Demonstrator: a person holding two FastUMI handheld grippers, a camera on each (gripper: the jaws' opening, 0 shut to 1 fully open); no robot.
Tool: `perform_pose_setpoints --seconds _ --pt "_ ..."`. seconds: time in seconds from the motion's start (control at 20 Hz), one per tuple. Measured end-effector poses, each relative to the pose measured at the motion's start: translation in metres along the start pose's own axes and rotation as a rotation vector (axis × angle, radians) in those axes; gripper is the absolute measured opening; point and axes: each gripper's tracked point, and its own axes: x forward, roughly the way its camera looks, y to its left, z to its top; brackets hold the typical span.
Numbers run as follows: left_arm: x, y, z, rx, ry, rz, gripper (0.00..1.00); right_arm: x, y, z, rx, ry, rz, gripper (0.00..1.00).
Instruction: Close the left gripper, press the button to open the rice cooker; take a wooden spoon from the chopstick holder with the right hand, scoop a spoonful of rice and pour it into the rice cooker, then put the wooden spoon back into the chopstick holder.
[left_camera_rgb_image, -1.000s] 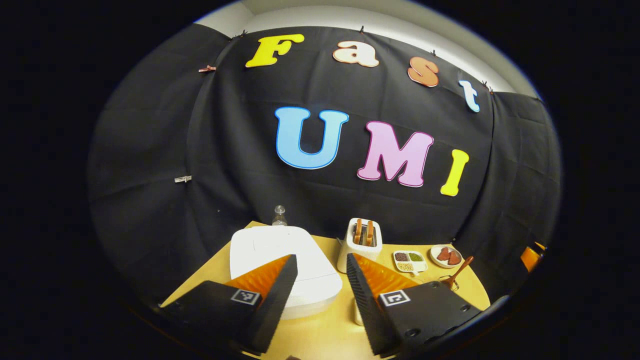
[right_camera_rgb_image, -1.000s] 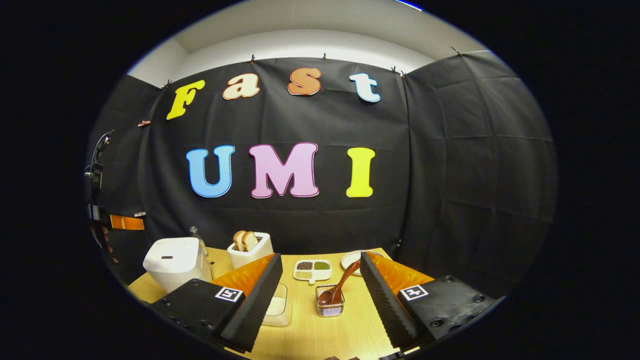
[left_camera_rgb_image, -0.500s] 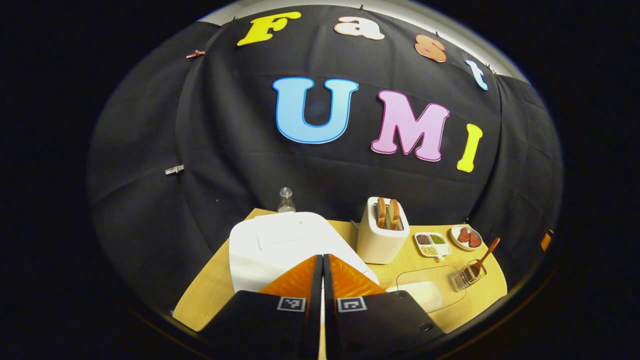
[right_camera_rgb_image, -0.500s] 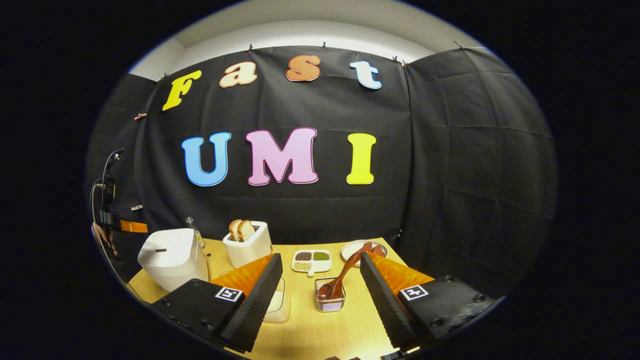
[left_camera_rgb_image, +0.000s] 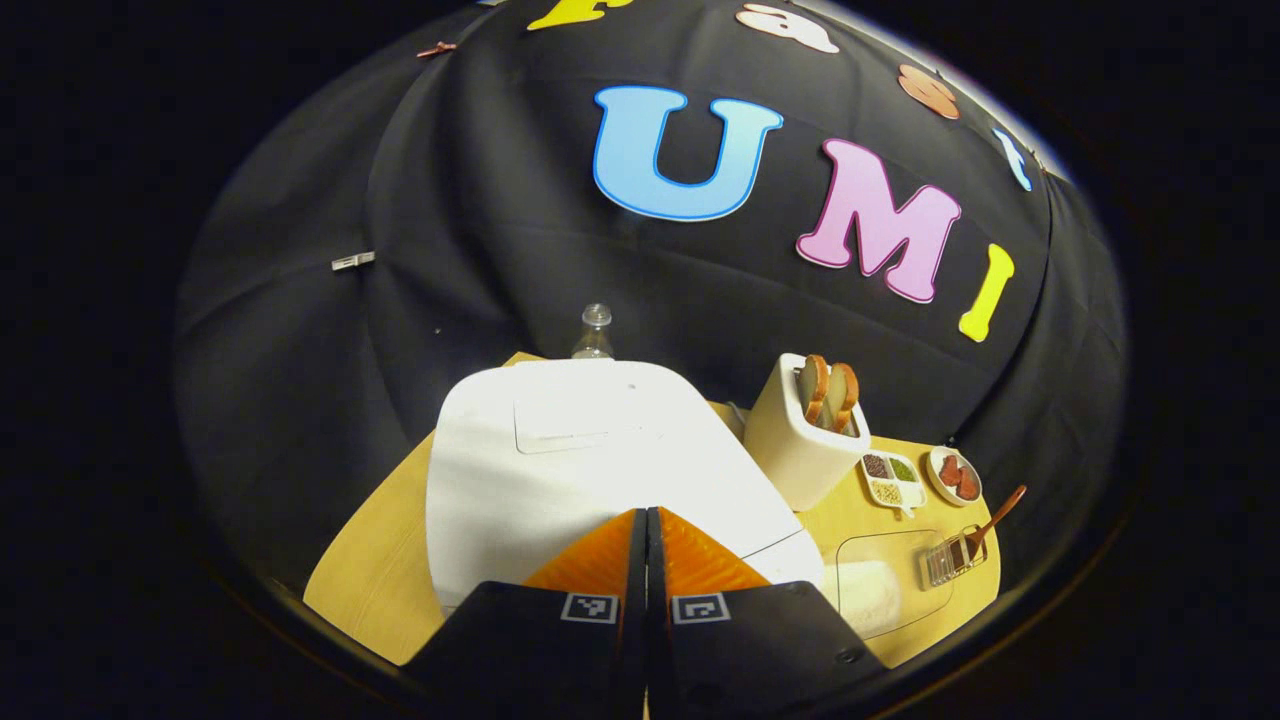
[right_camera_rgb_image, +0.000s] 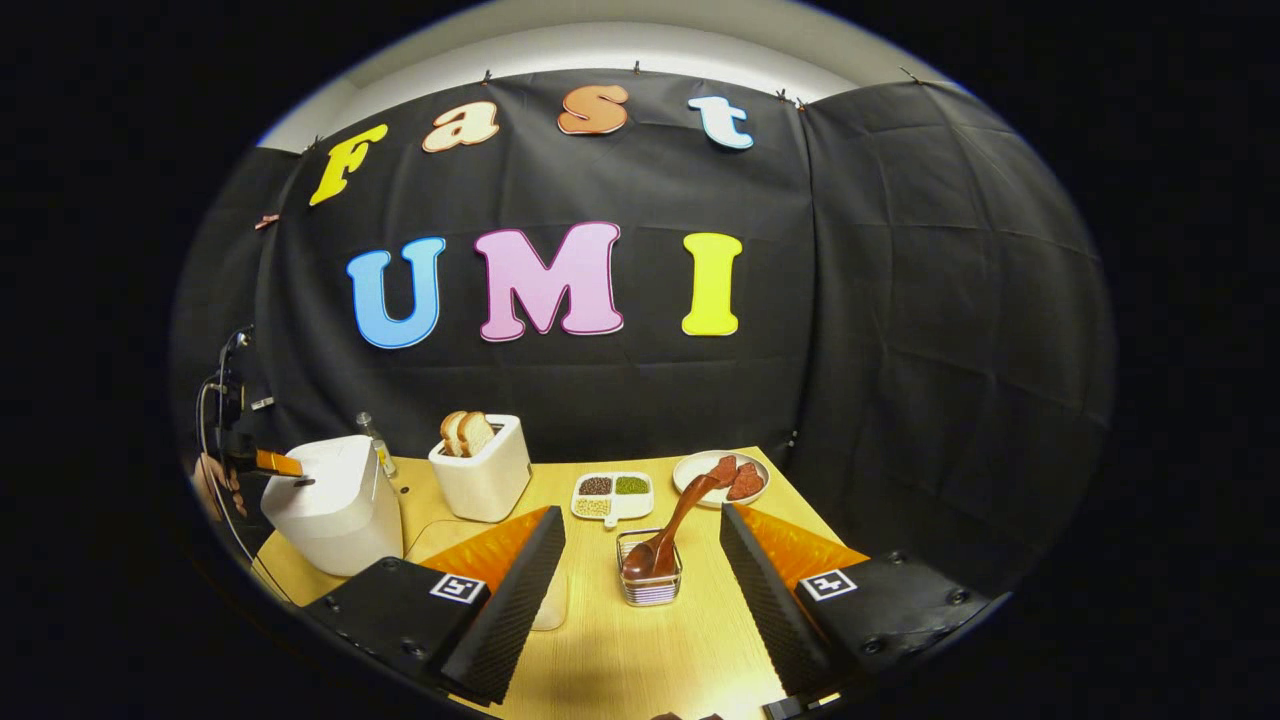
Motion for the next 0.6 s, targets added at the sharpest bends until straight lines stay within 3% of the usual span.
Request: perform_pose_setpoints --seconds 0.3,0.45,0.6 --pt "0.004 -0.001 -0.008 -0.031 0.001 -0.002 0.1 0.002 -0.007 -0.005 0.004 0.01 0.001 0.98" --pt "0.001 -0.001 -0.005 -0.064 -0.003 -0.001 0.07 0.003 -0.011 -0.008 0.0 0.011 0.006 0.98" --pt "-0.016 -0.002 0.02 -0.069 -0.093 0.03 0.06 0.004 -0.015 -0.009 0.011 0.017 0.02 0.98"
